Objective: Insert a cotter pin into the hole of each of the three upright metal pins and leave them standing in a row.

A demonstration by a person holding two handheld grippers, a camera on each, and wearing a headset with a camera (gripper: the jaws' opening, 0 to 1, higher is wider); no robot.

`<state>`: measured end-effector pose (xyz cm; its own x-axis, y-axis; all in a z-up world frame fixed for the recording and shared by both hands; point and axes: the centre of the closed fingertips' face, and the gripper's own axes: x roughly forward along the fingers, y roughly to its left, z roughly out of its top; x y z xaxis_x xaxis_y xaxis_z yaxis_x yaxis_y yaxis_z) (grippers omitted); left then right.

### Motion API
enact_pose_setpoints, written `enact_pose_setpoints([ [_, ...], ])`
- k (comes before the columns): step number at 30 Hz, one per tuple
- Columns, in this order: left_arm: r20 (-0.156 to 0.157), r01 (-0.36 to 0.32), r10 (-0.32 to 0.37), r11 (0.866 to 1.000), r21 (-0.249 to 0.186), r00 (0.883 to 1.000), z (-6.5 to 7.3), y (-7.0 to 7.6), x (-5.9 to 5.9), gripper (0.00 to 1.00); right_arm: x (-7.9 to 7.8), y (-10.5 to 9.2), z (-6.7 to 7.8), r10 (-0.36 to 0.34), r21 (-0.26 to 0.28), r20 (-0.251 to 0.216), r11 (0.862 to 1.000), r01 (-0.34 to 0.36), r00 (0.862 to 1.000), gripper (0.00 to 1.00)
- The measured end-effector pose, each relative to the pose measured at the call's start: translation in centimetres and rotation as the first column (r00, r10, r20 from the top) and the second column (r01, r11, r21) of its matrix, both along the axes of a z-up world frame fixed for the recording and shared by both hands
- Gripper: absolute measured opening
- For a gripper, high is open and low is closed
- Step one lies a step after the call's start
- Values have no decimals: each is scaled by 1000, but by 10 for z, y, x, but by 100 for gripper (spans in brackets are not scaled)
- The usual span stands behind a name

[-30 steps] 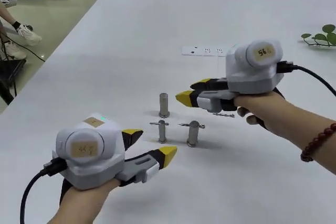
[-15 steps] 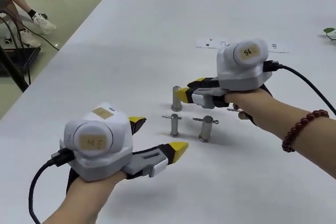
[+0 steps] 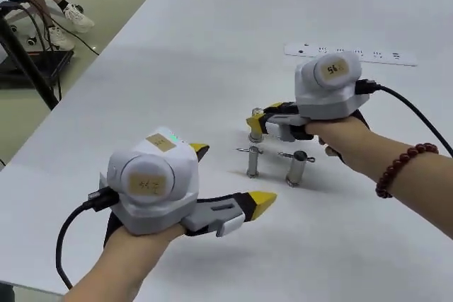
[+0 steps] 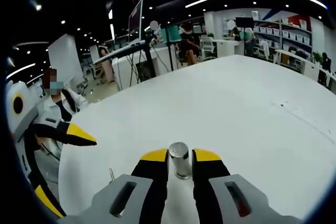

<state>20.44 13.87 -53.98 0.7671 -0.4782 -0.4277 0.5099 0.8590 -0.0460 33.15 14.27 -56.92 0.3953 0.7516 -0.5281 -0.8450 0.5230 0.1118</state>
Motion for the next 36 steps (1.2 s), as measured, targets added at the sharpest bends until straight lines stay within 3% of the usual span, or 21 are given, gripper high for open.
enact_pose_setpoints([
  [7,0,-5,5,1000,-8,1000,2,2,1,71,-2,3,3,6,5,1,1000,-6,1000,10],
  [11,-4,-1,1,1000,-16,1000,2,1,0,71,-6,3,5,24,-15,28,1000,-23,999,9],
  [20,4,10,-10,1000,-3,1000,2,-1,0,72,-3,0,5,34,-30,34,999,-33,999,8],
  [28,25,22,-22,1000,11,999,4,-3,1,74,-3,-10,5,53,-51,48,997,-50,997,8],
  [36,32,50,-50,999,8,998,5,-10,1,82,-4,-35,5,55,-67,47,996,-52,997,8],
])
